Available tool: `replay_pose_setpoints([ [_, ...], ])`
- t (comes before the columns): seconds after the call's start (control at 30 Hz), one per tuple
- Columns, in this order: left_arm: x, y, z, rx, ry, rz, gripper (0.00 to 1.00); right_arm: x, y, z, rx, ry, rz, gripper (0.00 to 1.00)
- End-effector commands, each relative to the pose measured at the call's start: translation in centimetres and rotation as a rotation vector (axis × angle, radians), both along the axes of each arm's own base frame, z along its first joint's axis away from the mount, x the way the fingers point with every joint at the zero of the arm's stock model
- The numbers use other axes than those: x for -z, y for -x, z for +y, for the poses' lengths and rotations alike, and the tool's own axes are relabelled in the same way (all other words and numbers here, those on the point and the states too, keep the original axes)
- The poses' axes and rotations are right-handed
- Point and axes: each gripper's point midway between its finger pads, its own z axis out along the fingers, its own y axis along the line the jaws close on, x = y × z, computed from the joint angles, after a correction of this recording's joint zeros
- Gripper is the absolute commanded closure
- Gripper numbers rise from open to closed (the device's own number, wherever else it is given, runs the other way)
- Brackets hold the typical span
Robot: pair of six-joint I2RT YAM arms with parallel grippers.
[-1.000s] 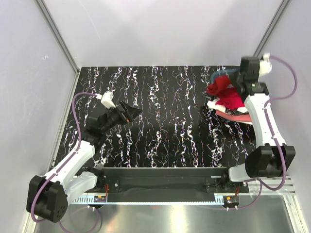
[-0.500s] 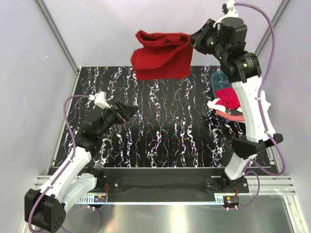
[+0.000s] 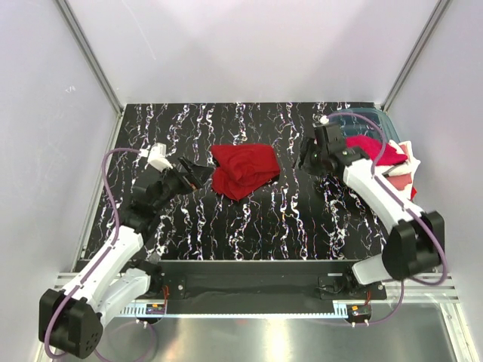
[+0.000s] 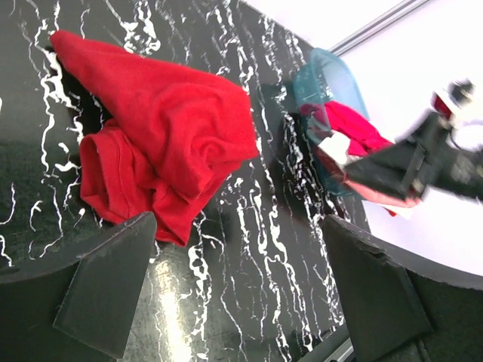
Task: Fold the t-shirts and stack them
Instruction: Move the tshirt to the center of the board, then flatten the tshirt out
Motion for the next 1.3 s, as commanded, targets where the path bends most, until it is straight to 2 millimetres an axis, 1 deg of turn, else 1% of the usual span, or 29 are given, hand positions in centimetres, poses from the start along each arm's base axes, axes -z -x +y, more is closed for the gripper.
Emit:
replay_pose_setpoints([
  [0.0,-1.0,-0.6,-0.2,0.003,-0.011,-0.039,0.01,-6.7,-2.1,4.7,-0.132,-0.160,-0.289,0.39],
  [0.03,-0.4,-0.8,-0.3,0.002,-0.018,-0.022,0.01,-6.3,-1.9,6.1,-0.163,-0.173,-0.283,0.38],
  [0.07,-0.2,-1.0,-0.3,0.003,-0.024,-0.016,0.01,-4.7,-2.1,7.0,-0.181,-0.171,-0.247,0.39],
  [0.1,0.0,-1.1,-0.5,0.008,-0.028,-0.011,0.01,-4.5,-2.1,8.4,-0.221,-0.191,-0.237,0.39],
  [0.13,0.8,-1.5,-0.7,0.014,-0.040,0.015,0.01,-3.8,-1.6,9.7,-0.262,-0.194,-0.209,0.39],
  [0.17,1.2,-1.7,-1.0,0.023,-0.050,0.026,0.02,-2.1,-1.8,10.3,-0.276,-0.177,-0.156,0.41],
  [0.2,1.2,-2.0,-1.3,0.032,-0.057,0.033,0.03,-2.1,-2.2,10.7,-0.282,-0.153,-0.158,0.41],
  [0.27,3.3,-2.5,-2.0,0.047,-0.096,0.093,0.06,-0.4,-2.1,11.6,-0.296,-0.126,-0.129,0.41],
  [0.33,4.8,-3.3,-2.9,0.069,-0.126,0.143,0.11,0.1,-2.2,12.5,-0.315,-0.138,-0.128,0.42],
  [0.37,5.6,-3.4,-3.2,0.077,-0.142,0.172,0.14,0.9,-2.2,13.0,-0.326,-0.134,-0.110,0.42],
  [0.4,6.5,-4.0,-3.6,0.087,-0.162,0.205,0.20,0.9,-2.4,13.1,-0.328,-0.131,-0.111,0.42],
  [0.47,7.9,-4.3,-3.8,0.094,-0.192,0.253,0.26,1.6,-2.7,13.1,-0.326,-0.117,-0.104,0.42],
  [0.5,8.9,-5.0,-3.7,0.075,-0.216,0.281,0.29,1.7,-2.7,13.2,-0.325,-0.115,-0.103,0.42],
  [0.57,9.8,-5.6,-3.3,0.049,-0.253,0.308,0.31,1.6,-2.8,13.2,-0.322,-0.115,-0.108,0.41],
  [0.6,10.4,-6.2,-2.6,0.007,-0.290,0.333,0.33,1.6,-2.7,13.2,-0.324,-0.117,-0.107,0.41],
  [0.63,11.0,-6.2,-2.0,-0.013,-0.317,0.361,0.34,1.6,-2.7,13.2,-0.321,-0.118,-0.110,0.41],
  [0.7,11.4,-6.8,-1.4,-0.051,-0.355,0.368,0.35,1.3,-2.7,13.1,-0.320,-0.120,-0.119,0.41],
  [0.8,12.4,-6.9,-1.5,-0.042,-0.367,0.393,0.39,1.2,-2.6,13.1,-0.320,-0.124,-0.124,0.41],
  [0.83,12.3,-7.2,-1.8,-0.035,-0.363,0.390,0.42,1.3,-2.6,13.1,-0.322,-0.125,-0.122,0.41],
  [0.87,12.6,-7.4,-1.9,-0.032,-0.362,0.398,0.42,1.4,-2.6,13.2,-0.324,-0.125,-0.122,0.41],
  [0.9,13.6,-7.5,-1.9,-0.030,-0.373,0.421,0.42,1.6,-2.7,13.2,-0.323,-0.124,-0.119,0.41],
  [0.97,14.0,-8.2,-2.3,-0.025,-0.378,0.434,0.44,1.8,-2.7,13.3,-0.326,-0.124,-0.117,0.41],
  [1.0,14.9,-8.3,-2.5,-0.013,-0.389,0.458,0.47,2.0,-2.7,13.4,-0.328,-0.124,-0.116,0.40],
  [1.03,15.3,-8.4,-2.6,-0.006,-0.395,0.468,0.51,2.0,-2.8,13.5,-0.331,-0.124,-0.119,0.39],
  [1.07,15.0,-9.0,-2.9,0.001,-0.395,0.459,0.67,2.1,-2.8,13.6,-0.335,-0.123,-0.118,0.39],
  [1.1,15.5,-9.0,-2.9,0.007,-0.402,0.473,0.75,2.4,-2.7,13.7,-0.340,-0.121,-0.117,0.39],
  [1.17,15.7,-9.1,-3.0,0.013,-0.411,0.480,0.95,2.7,-2.7,14.3,-0.352,-0.121,-0.126,0.38],
  [1.2,15.5,-8.9,-3.2,0.022,-0.405,0.479,1.00,2.8,-2.8,14.8,-0.364,-0.121,-0.136,0.38],
  [1.27,14.8,-8.8,-3.3,0.026,-0.381,0.442,1.00,3.5,-3.0,15.3,-0.379,-0.112,-0.132,0.36],
])
